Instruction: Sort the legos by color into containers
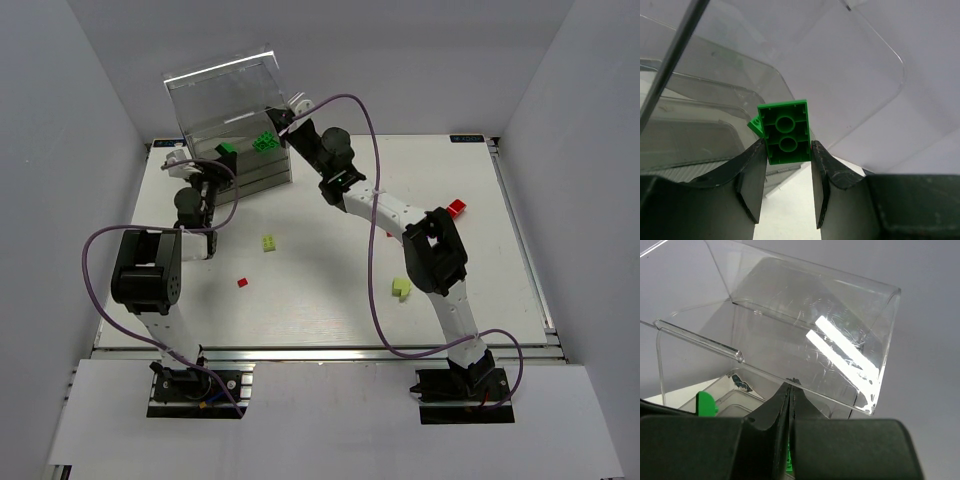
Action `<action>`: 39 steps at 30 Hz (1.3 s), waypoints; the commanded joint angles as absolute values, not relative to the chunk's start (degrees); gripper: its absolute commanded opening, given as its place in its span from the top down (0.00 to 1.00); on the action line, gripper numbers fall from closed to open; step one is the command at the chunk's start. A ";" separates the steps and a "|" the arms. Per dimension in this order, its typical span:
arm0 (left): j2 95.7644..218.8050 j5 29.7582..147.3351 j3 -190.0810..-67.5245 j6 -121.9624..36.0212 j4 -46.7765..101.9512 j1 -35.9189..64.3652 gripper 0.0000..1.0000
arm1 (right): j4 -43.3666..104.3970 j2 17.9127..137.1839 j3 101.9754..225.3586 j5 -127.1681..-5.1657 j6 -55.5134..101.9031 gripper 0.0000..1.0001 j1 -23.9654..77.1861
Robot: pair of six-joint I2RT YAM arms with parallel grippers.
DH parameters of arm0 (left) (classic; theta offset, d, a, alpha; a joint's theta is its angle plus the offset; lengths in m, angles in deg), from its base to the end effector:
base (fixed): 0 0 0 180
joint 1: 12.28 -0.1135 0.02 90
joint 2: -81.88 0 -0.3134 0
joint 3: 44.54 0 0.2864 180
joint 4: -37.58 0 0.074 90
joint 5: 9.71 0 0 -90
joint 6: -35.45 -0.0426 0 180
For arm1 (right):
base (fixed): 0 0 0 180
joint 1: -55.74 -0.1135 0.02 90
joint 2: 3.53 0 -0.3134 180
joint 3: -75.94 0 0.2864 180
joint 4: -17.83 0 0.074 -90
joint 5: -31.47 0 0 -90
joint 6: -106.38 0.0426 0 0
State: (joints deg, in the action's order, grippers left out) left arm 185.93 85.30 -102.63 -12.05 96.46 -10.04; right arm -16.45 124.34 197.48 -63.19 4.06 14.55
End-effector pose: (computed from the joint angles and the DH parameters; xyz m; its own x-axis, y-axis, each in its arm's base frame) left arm 0.4082 -0.0197 0.2377 0.0810 -0.6767 -0.7318 0.2424 0.7255 -0.6441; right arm 0.4492 0.3977 0.3839 0.4962 0.1516 -0.8549 -0.6188 0.7525 -0.2257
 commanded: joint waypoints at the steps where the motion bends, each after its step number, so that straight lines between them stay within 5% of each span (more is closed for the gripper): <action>1: 184.80 79.16 -105.32 -15.35 94.13 -9.02 1.00 | -19.12 123.73 200.97 -62.57 4.87 1.00 13.90; 27: 191.65 59.81 -120.43 -17.37 79.37 -3.05 0.95 | -18.42 122.86 201.15 -62.22 5.92 1.00 13.99; 31: 191.57 59.02 -122.90 -16.85 72.35 -3.05 0.70 | -18.86 122.33 200.27 -62.22 6.01 1.00 13.90; 32: 191.31 58.84 -123.08 -16.85 71.81 -3.05 0.54 | -18.86 122.24 200.10 -62.22 6.01 1.00 13.90; 35: 190.78 59.01 -122.73 -16.84 71.10 -3.05 0.43 | -19.12 121.80 199.48 -62.13 6.01 1.00 13.90; 39: 189.20 61.03 -122.64 -17.11 71.18 -3.05 0.39 | -19.04 121.45 199.13 -62.04 6.01 1.00 14.08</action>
